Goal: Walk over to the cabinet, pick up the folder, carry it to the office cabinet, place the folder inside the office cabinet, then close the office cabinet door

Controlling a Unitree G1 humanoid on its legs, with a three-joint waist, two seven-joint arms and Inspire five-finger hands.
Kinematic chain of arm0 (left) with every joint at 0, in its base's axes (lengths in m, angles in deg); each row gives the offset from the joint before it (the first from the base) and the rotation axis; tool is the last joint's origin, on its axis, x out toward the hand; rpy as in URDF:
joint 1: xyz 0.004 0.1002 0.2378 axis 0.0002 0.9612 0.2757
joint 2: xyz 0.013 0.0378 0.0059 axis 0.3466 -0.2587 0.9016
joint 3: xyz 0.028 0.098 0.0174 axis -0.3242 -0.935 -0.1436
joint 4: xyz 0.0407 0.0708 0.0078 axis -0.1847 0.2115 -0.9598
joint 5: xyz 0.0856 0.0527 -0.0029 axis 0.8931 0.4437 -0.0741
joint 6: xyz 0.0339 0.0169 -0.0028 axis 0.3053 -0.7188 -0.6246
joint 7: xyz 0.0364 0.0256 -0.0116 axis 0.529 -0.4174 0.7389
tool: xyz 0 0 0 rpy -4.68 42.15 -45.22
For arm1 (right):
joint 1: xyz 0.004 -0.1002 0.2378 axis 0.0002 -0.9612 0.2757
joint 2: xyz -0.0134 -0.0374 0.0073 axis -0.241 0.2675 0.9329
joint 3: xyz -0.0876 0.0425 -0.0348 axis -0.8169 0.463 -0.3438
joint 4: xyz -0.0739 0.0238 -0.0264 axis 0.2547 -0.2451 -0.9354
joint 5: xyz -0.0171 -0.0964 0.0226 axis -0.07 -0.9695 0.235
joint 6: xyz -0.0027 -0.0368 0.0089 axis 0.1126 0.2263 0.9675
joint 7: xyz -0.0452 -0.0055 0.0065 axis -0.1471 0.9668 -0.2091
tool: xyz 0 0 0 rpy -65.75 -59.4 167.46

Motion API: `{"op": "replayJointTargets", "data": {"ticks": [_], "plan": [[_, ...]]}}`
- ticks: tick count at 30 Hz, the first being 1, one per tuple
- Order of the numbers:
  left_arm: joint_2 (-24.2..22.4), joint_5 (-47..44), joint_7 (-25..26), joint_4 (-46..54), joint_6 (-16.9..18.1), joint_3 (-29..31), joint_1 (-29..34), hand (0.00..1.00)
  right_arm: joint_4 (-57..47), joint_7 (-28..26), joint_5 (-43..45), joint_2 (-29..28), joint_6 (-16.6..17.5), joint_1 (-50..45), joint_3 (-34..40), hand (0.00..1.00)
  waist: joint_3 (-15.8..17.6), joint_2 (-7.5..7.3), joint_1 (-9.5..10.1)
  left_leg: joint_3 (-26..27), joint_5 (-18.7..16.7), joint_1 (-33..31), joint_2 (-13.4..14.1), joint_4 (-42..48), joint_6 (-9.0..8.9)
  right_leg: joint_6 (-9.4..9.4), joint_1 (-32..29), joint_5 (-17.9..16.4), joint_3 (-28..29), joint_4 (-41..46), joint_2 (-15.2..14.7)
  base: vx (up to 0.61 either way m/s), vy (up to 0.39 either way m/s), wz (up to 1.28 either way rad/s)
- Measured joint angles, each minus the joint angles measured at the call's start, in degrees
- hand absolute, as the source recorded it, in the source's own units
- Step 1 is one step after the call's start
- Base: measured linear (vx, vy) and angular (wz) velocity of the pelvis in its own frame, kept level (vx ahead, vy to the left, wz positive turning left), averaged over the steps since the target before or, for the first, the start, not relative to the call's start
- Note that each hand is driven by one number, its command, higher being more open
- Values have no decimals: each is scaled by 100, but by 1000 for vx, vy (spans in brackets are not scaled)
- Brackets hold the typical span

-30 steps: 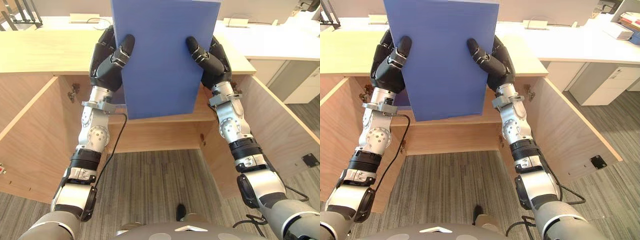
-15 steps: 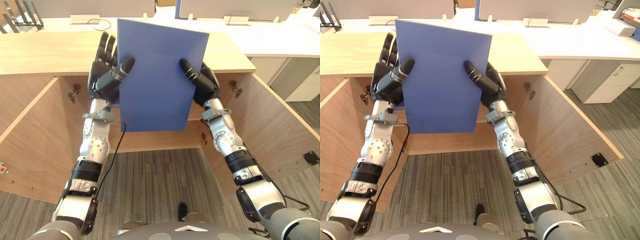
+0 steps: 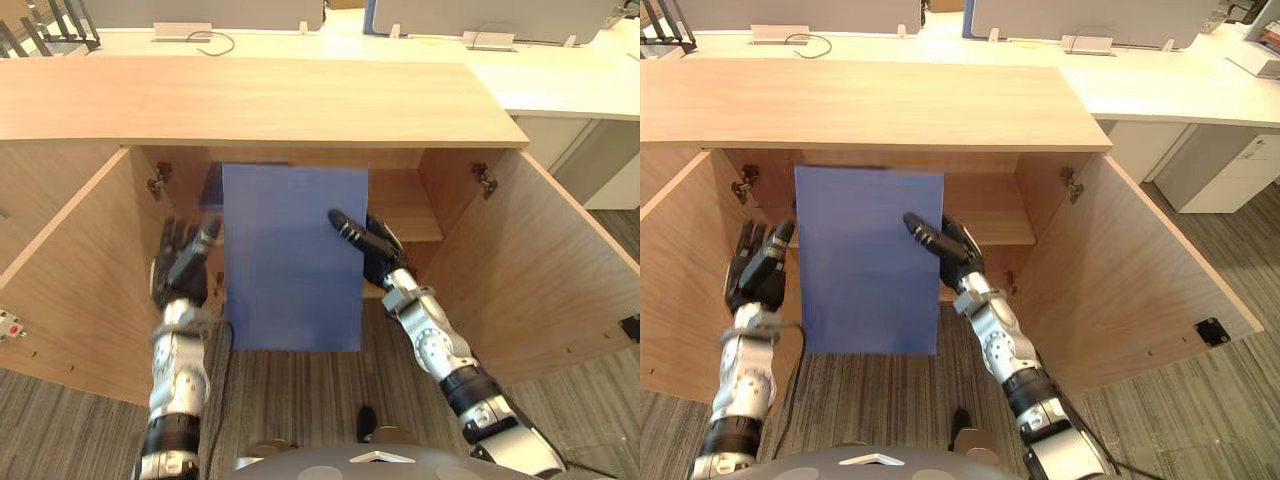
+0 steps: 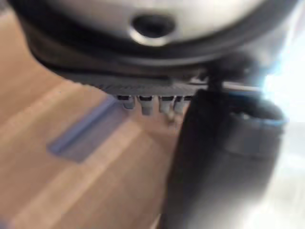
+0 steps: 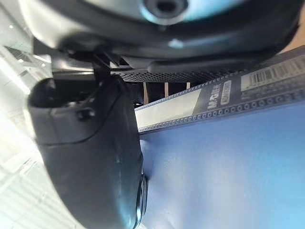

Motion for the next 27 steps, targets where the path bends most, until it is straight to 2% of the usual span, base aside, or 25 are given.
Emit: {"op": "replayJointTargets", "data": {"ticks": [5,8,15,22,27], "plan": [[-305,-25,183,-433,-20,728,772,100,3,-11,-1,11,-105,-342,289,0,6,7,88,-141,0,2,-8,45,0,2,88,-24,-93,3,-43,-21,-1,16],[-453,-77,196,-611,-41,937,974,100,3,-18,7,-14,-110,-422,432,0,6,8,179,-245,7,-13,-20,49,10,-3,128,-36,-194,6,-81,-41,-5,18],[-598,-279,190,-1249,-203,1082,1051,100,57,-21,26,-143,-118,-551,546,0,7,16,192,-313,93,0,-33,-98,9,6,137,-52,-251,-17,-95,-28,-4,6],[-644,-478,42,-2737,-355,1116,900,100,713,-3,81,-183,-112,-787,731,0,-1,24,170,-356,168,23,-34,-166,26,8,147,-52,-308,-59,-95,2,1,2],[-766,-444,-6,-3659,-570,1135,878,100,1719,597,292,-595,-74,-897,1195,0,-18,48,182,-406,241,119,-34,-322,15,11,232,-54,-372,-113,-97,-3,0,5]]}}
